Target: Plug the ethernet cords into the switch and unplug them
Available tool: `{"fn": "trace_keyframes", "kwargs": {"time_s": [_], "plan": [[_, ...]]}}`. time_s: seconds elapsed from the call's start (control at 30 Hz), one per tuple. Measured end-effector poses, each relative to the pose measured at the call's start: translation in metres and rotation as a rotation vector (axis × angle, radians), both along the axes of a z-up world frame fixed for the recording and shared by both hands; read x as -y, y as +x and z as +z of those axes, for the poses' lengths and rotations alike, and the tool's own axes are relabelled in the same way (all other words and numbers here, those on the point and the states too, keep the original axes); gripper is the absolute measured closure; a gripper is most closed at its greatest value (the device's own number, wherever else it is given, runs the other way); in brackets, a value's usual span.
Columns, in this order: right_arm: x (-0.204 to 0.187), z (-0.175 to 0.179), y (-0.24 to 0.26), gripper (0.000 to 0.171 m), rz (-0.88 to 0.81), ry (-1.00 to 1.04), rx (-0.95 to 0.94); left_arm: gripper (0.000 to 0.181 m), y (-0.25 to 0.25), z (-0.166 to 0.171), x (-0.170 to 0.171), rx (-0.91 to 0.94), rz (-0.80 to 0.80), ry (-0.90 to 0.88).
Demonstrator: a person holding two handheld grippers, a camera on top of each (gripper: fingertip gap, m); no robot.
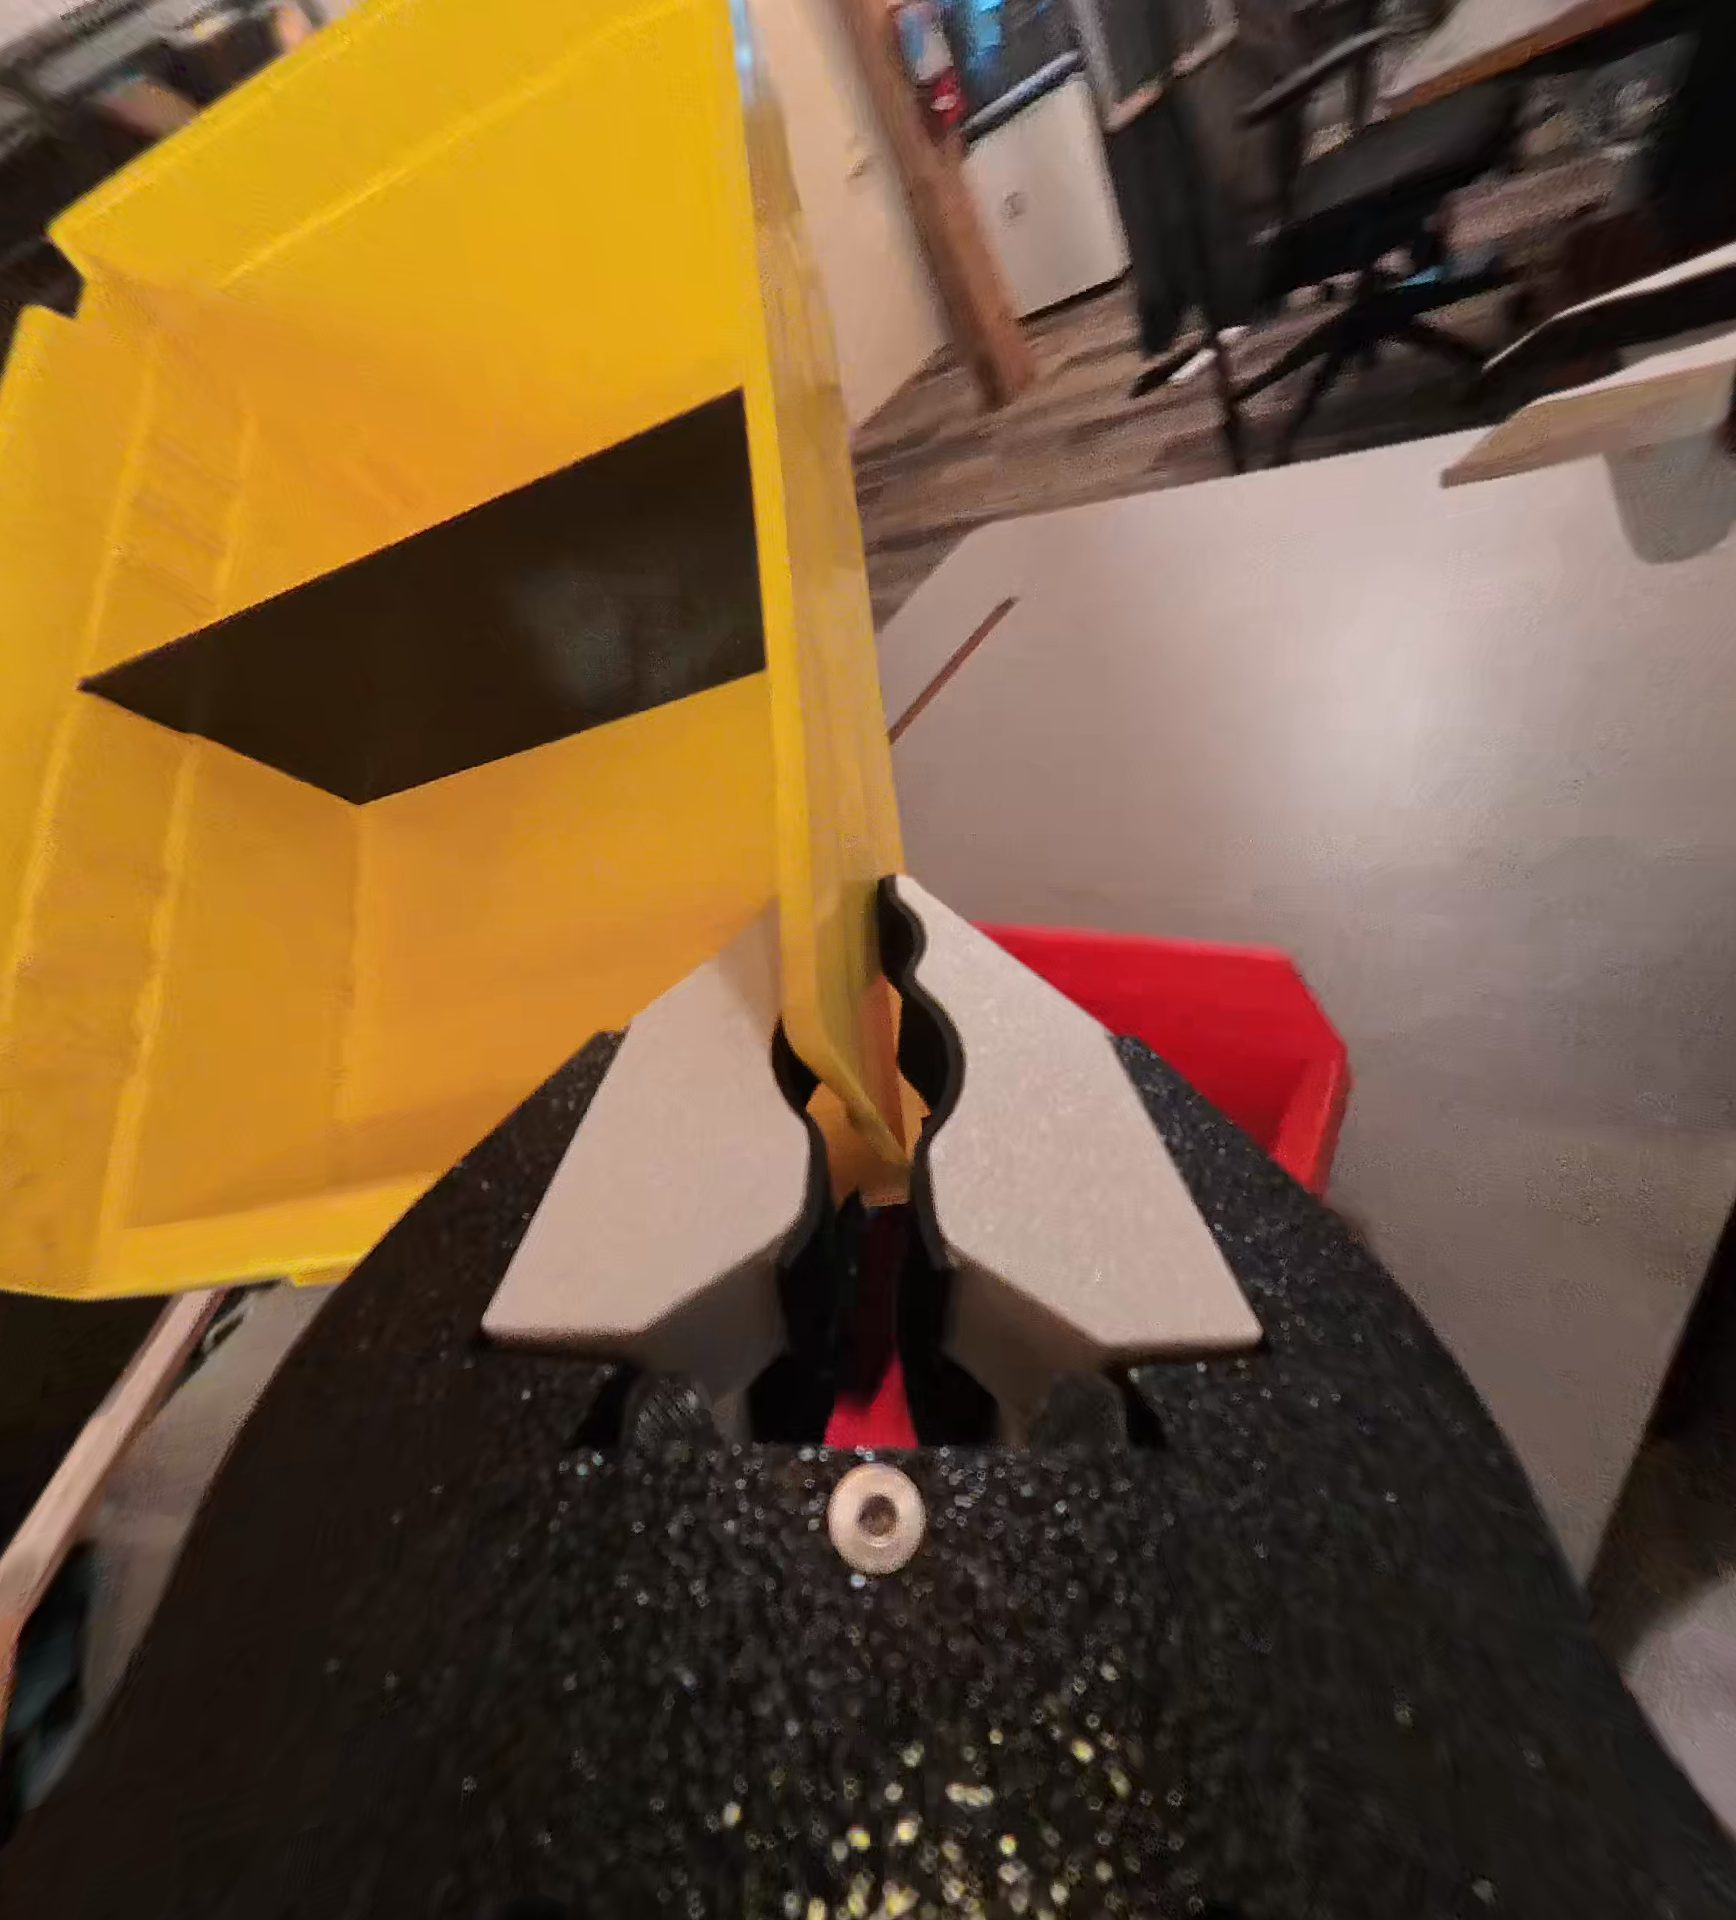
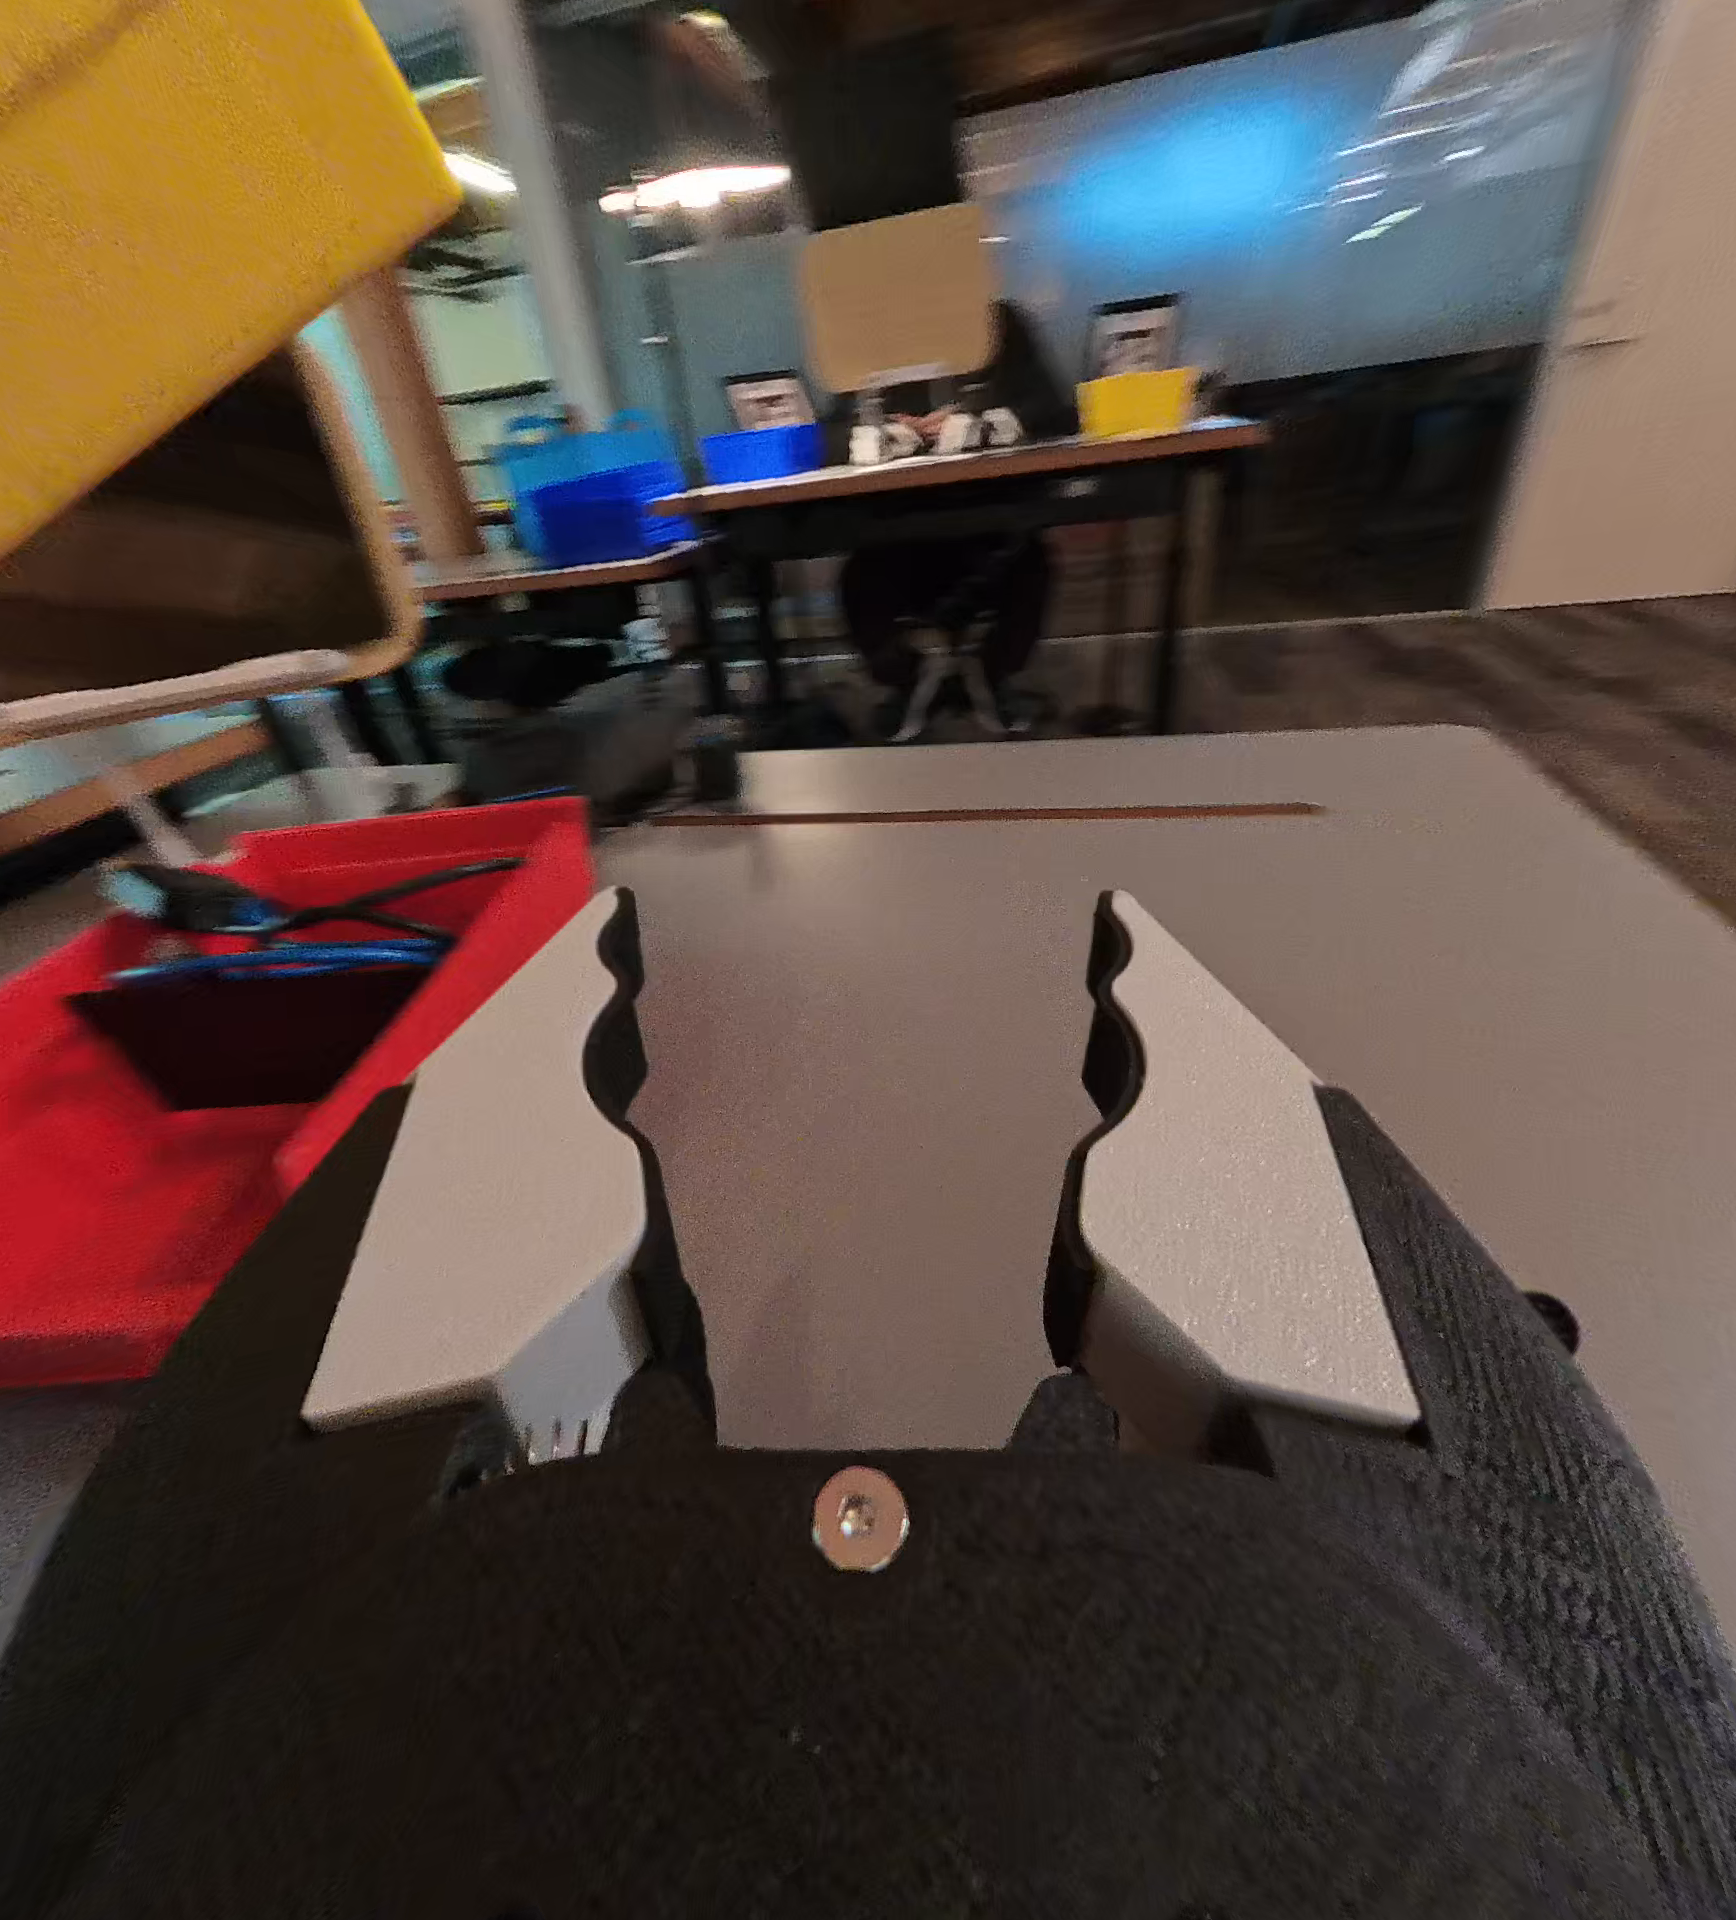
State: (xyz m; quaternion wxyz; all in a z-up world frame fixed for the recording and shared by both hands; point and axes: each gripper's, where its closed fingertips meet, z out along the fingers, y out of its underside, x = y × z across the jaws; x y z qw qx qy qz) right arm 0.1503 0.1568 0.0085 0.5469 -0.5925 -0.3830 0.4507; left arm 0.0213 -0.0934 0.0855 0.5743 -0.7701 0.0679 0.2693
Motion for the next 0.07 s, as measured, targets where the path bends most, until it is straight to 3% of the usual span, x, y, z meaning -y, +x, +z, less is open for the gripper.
{"fn": "trace_keyframes", "kwargs": {"time_s": [0.03, 0.07], "plan": [[-0.016, -0.003, 0.021, 0.086, -0.065, 0.001, -0.001, 0.181, 0.004, 0.002, -0.029, 0.007, -0.041, -0.024], [-0.030, -0.006, 0.041, 0.086, -0.123, -0.005, -0.009, 0.181, 0.010, 0.002, -0.058, 0.032, -0.090, -0.049]]}}
